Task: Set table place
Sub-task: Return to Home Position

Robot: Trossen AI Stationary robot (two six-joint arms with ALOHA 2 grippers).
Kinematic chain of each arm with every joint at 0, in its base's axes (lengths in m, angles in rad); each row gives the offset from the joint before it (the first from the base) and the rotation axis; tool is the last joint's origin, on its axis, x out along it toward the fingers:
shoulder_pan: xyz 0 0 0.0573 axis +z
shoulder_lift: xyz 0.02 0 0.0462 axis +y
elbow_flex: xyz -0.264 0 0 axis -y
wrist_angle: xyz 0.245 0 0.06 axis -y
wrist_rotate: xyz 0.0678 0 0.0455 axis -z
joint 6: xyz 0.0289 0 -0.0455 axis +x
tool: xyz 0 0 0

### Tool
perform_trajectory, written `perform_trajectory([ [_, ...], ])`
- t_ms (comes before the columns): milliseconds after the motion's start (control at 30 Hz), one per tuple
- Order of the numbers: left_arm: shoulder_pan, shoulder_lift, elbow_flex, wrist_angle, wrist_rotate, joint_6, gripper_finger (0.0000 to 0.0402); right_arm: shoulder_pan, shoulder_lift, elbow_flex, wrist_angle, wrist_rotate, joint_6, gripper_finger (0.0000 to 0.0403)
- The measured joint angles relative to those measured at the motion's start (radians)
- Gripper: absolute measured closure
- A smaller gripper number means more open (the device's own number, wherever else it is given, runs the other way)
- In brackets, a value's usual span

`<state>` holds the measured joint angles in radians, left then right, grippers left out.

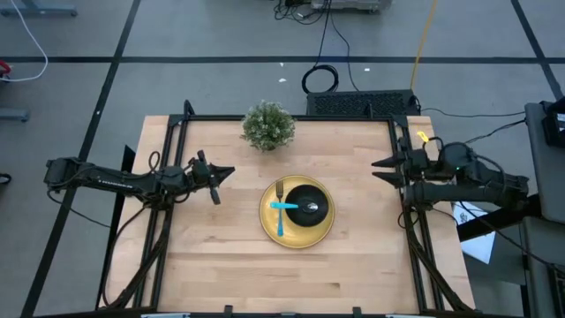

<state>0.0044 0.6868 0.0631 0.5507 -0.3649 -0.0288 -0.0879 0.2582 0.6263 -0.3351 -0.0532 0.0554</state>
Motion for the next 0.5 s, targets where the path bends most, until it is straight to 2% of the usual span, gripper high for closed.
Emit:
perform_trajectory([
  [333,0.000,0.000,0.000,0.000,0.000,-0.003,0.0378,0.000,-0.123,-0.270,0.267,-0.024,0.045,0.0314],
  [500,0.000,0.000,0.000,0.000,0.000,-0.003,0.0378,0.000,-0.137,-0.314,0.303,-0.057,0.031,0.0318],
])
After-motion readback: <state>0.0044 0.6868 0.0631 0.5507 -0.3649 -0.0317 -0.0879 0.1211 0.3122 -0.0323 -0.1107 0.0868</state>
